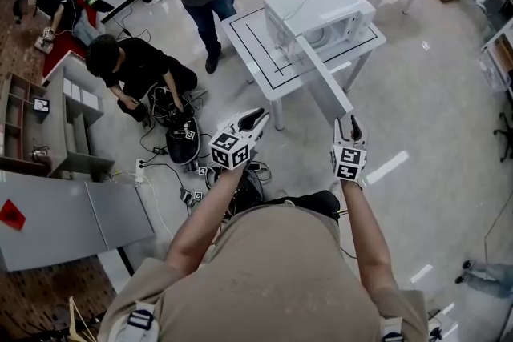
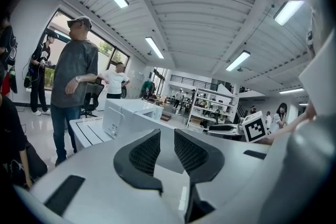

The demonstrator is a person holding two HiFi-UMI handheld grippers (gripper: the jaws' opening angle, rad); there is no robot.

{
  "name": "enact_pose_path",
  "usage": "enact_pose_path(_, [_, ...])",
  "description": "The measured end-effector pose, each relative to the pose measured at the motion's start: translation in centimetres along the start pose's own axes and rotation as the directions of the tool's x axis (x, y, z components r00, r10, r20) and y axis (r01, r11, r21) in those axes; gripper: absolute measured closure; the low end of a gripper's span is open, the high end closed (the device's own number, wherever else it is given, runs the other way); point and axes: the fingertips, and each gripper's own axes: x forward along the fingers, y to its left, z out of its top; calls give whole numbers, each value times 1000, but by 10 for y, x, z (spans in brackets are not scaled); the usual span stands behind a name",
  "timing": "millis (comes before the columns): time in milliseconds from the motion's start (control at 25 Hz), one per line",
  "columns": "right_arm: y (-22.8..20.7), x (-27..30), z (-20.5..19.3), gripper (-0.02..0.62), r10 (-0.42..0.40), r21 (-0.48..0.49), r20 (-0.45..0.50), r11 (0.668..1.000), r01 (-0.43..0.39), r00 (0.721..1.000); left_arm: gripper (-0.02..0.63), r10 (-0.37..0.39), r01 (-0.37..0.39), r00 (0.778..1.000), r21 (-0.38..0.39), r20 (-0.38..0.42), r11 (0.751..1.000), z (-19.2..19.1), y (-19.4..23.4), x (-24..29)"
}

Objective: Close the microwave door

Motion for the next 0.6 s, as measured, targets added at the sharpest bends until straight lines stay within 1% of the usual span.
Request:
enact_pose_path(280, [-14,18,-19,410,-11,14,-42,1000,12,999,532,24,-24,1000,-14,-9,1000,-4,6,11])
enact_pose_path(600, [-24,34,-35,410,-7,30,-79,999,10,997,532,15,-15,999,-29,-29,999,-11,-3,32])
